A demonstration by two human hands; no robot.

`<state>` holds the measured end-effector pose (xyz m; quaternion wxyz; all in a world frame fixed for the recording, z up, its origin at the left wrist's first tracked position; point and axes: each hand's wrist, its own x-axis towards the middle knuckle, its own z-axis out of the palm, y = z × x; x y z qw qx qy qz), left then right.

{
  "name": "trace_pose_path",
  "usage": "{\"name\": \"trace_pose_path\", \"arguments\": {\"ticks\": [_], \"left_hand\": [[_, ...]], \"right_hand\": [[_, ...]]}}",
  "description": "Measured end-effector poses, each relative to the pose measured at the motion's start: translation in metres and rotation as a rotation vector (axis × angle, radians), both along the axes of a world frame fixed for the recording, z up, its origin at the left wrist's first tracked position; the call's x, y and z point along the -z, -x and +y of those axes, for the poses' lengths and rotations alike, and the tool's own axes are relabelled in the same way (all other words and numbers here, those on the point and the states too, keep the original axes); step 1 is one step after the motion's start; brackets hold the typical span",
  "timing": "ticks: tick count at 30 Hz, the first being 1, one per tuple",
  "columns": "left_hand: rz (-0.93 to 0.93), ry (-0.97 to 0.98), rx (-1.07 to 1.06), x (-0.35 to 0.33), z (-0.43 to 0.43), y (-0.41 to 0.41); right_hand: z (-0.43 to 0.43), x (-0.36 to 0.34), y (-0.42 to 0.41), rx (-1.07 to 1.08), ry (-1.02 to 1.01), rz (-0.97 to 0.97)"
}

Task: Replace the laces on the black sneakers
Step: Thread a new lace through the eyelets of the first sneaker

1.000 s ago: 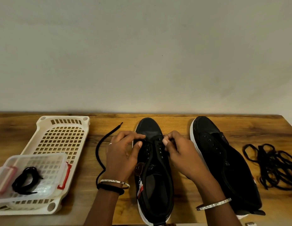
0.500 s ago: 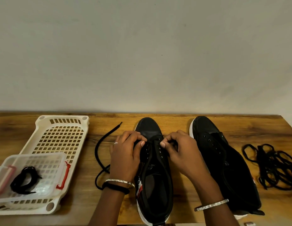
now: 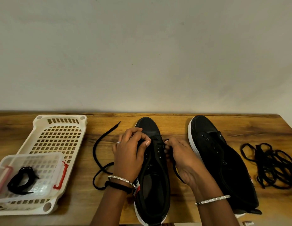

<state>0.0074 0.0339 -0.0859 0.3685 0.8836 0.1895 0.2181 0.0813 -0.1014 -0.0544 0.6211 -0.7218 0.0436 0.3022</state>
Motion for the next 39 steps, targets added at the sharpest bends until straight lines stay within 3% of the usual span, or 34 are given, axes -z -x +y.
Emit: {"name": "trace_pose_path", "arguments": {"ticks": [5,8,12,16,20,23,28,30,32,34,37,39], "left_hand": [[0.01,0.001,0.002,0.002,-0.001,-0.002],[-0.012,0.013,0.003,0.005,0.002,-0.003],[-0.163,0.116,-0.074,0.003,0.008,-0.001],[-0.163,0.201,-0.236,-0.001,0.018,0.004],[-0.138,0.257,-0.097,0.0,0.024,0.008],[-0.119,0.248,0.029,-0.001,0.024,0.009],[-0.074,0.217,0.075,-0.003,0.025,0.012],[-0.071,0.186,0.075,-0.003,0.026,0.013],[-0.07,0.177,0.066,-0.004,0.026,0.013],[-0.074,0.168,0.049,-0.004,0.024,0.012],[-0.077,0.145,0.019,-0.003,0.023,0.011],[-0.084,0.139,0.008,-0.003,0.021,0.01]], "right_hand": [[-0.01,0.001,-0.002,-0.125,0.17,-0.409],[-0.016,-0.002,-0.005,-0.252,0.059,-0.484],[-0.015,0.002,-0.004,-0.216,0.187,-0.629],[-0.007,0.01,-0.003,-0.193,0.3,-0.689],[-0.005,0.008,-0.002,-0.177,0.314,-0.44],[-0.006,0.009,-0.003,-0.144,0.205,-0.18],[-0.004,0.0,0.0,-0.038,0.015,0.049],[-0.005,0.001,-0.001,-0.055,0.059,-0.03],[-0.006,-0.002,0.0,-0.076,0.149,-0.228],[-0.008,-0.006,0.0,-0.121,0.114,-0.409],[-0.012,-0.009,-0.002,-0.285,0.122,-0.568],[-0.013,-0.006,-0.004,-0.287,0.207,-0.643]]}}
